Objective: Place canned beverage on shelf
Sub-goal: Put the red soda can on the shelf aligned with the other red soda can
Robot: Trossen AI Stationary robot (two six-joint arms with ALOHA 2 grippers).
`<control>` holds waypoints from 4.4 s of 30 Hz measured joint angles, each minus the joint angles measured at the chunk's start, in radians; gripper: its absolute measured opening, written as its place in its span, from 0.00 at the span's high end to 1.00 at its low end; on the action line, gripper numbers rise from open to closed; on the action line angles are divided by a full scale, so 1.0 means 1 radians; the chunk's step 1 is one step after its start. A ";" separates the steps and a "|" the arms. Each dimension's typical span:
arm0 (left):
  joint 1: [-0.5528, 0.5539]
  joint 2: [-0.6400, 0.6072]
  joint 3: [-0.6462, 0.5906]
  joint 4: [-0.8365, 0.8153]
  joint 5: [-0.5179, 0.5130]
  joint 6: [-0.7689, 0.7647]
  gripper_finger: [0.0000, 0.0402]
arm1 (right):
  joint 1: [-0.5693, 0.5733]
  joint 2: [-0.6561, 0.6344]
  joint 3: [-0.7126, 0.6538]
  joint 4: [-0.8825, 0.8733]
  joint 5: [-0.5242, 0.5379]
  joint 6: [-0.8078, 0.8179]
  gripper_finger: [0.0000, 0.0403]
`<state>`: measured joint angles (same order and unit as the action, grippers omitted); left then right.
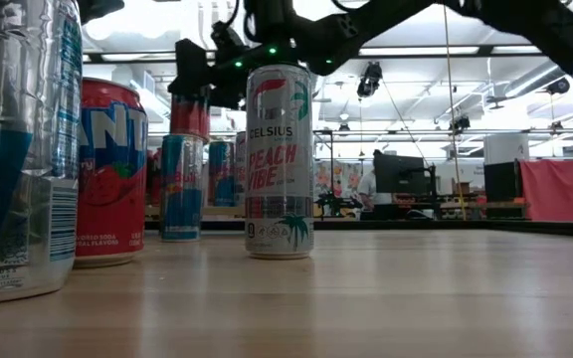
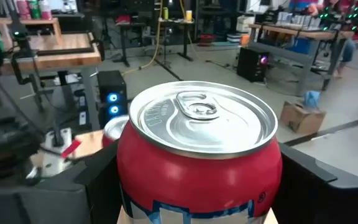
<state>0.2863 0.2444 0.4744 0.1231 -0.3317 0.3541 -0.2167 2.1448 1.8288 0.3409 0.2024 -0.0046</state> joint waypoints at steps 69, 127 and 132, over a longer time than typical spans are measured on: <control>0.000 -0.002 0.000 -0.010 -0.002 0.008 0.19 | -0.015 0.201 0.212 -0.264 0.150 0.044 0.20; 0.000 -0.001 0.000 -0.012 -0.001 0.008 0.19 | -0.049 0.117 0.213 -0.620 -0.001 -0.004 0.98; 0.000 0.005 0.000 -0.014 -0.001 0.007 0.19 | -0.048 0.114 0.213 -0.601 0.006 -0.030 0.98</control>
<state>0.2859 0.2490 0.4740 0.1093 -0.3323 0.3614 -0.2646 2.2586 2.0415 -0.2597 0.2087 -0.0342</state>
